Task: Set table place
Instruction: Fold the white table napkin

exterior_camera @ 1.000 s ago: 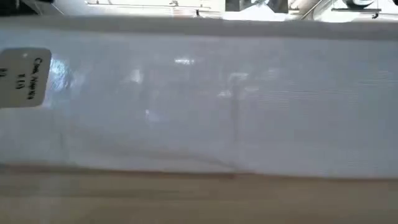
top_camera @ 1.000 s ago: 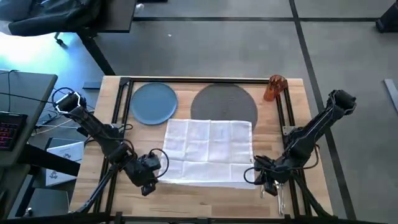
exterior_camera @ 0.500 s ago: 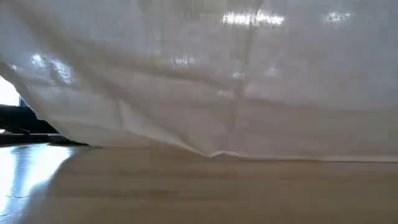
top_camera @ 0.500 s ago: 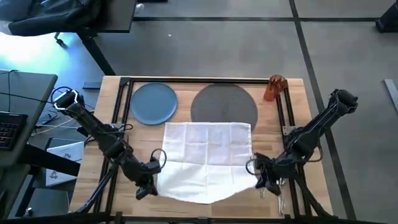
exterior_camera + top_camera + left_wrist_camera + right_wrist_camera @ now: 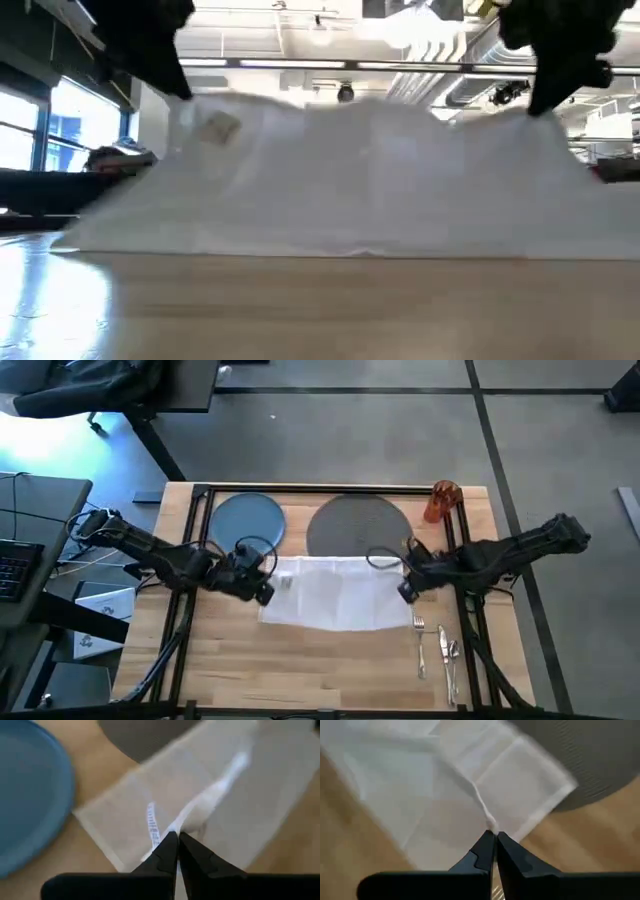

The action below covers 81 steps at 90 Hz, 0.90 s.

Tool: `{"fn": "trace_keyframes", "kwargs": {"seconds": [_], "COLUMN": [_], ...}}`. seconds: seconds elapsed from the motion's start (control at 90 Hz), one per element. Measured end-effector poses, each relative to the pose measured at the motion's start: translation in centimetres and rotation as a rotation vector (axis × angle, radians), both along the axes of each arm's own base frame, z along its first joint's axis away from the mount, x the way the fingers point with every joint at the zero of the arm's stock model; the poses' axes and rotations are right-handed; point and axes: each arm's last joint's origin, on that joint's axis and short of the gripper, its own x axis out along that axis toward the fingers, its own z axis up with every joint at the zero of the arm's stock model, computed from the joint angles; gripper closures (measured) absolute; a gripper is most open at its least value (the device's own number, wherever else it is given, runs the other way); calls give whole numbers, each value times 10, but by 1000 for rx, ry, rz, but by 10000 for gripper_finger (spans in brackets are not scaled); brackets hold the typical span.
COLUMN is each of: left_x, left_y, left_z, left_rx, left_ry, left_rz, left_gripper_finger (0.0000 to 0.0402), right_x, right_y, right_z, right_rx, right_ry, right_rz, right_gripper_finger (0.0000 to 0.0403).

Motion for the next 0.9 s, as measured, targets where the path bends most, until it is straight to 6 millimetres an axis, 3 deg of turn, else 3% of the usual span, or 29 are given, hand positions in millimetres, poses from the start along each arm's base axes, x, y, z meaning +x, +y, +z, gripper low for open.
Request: {"fn": "trace_keyframes", "kwargs": {"seconds": [0.233,0.522,0.656,0.9], "left_x": [13,24,25,18], "left_y": [16,16,18,28], "left_z": [-14,-32,-37,-40], "left_rx": [44,48,20,-25], "left_ry": [119,212,218,279], "left_rz": [-33,-45,35,133], "left_gripper_finger": [402,402,396,342], "right_x": [10,13,12,8], "right_y": [-23,-27,-27,-28], "right_z": [-17,-31,-38,-47], "right_rx": [-67,-71,-86,-73], "right_ry": [68,100,96,117], "right_rz": [12,-1,-9,-52], "right_gripper_finger": [403,403,400,333]}}
